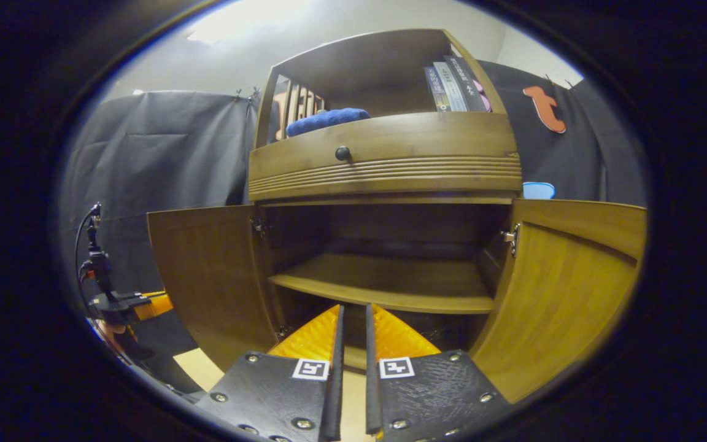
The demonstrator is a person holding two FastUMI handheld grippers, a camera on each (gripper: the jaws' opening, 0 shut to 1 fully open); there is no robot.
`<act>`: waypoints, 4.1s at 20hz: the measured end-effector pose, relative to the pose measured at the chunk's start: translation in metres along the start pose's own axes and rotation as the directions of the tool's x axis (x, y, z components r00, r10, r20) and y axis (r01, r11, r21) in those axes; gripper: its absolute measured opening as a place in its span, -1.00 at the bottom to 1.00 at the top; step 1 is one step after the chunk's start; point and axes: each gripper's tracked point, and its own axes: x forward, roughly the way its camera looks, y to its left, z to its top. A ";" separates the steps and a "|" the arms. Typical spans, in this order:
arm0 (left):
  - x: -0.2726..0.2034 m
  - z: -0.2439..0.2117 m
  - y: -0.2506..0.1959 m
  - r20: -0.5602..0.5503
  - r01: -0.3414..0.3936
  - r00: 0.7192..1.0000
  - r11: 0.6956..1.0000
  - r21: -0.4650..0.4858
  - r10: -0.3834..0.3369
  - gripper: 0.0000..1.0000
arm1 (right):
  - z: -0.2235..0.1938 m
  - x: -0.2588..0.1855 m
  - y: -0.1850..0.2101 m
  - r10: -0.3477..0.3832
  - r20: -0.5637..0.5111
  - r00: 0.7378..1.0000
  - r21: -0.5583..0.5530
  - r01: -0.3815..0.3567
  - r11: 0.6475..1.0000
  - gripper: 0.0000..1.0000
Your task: Open the right door of the double-door shoe cabinet with the right hand, and open the left door with the left hand.
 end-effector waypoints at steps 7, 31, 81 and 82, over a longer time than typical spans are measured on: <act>-0.001 0.005 0.024 0.012 -0.061 0.998 0.998 -0.005 0.061 -0.72 | -0.005 -0.001 -0.009 -0.016 -0.010 1.000 -0.008 0.016 1.000 -0.69; -0.018 0.135 0.071 0.189 -0.289 0.942 0.956 0.046 0.276 -0.55 | 0.013 -0.025 -0.056 -0.129 0.030 0.991 -0.026 0.129 0.991 -0.69; 0.011 0.166 -0.363 0.151 0.531 0.827 0.841 0.106 -0.541 0.84 | 0.148 -0.089 -0.089 -0.331 0.284 0.900 0.010 0.343 0.939 0.95; 0.009 0.166 -0.362 0.152 0.531 0.826 0.840 0.107 -0.542 0.91 | 0.149 -0.090 -0.088 -0.330 0.283 0.901 0.012 0.340 0.940 0.95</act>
